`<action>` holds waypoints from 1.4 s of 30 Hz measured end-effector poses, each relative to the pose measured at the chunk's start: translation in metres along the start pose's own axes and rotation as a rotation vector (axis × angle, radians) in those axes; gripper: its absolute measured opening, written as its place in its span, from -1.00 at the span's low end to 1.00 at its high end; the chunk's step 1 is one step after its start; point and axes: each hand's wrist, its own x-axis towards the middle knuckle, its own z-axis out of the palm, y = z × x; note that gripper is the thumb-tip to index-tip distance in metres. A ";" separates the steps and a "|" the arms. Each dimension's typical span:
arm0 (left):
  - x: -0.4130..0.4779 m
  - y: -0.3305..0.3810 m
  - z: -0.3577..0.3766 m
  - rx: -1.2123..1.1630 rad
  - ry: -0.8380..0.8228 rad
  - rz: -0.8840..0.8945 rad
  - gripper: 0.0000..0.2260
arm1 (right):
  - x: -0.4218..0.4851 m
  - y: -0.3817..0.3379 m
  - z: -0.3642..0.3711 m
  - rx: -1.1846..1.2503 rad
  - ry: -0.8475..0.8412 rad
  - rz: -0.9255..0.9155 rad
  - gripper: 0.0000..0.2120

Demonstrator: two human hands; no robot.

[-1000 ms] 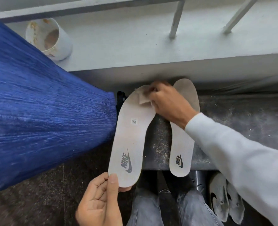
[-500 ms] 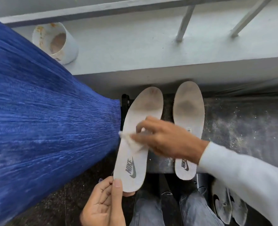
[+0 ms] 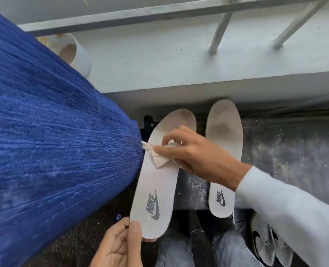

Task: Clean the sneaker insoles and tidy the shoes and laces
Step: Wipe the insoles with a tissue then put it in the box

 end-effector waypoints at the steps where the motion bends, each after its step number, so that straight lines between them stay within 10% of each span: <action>1: 0.001 0.001 0.000 0.011 0.001 0.007 -0.83 | -0.001 0.009 0.006 -0.081 -0.063 0.018 -0.64; 10: 0.003 0.002 -0.004 -0.015 0.000 0.067 -0.84 | 0.023 0.053 -0.004 -0.419 0.077 0.475 -0.68; 18: 0.023 0.010 -0.015 0.039 -0.195 -0.133 -0.67 | 0.002 0.020 0.008 -0.221 -0.021 0.055 -0.59; 26: 0.027 0.006 -0.021 -0.016 -0.261 -0.214 -0.61 | 0.027 0.053 0.000 -0.485 0.054 0.531 -0.74; 33: 0.025 -0.004 -0.018 0.032 -0.219 -0.178 -0.93 | 0.003 0.021 0.019 -0.198 0.011 0.209 -0.67; 42: 0.016 -0.001 -0.019 0.179 -0.190 -0.108 -0.89 | 0.027 0.051 0.010 -0.460 0.112 0.567 -0.79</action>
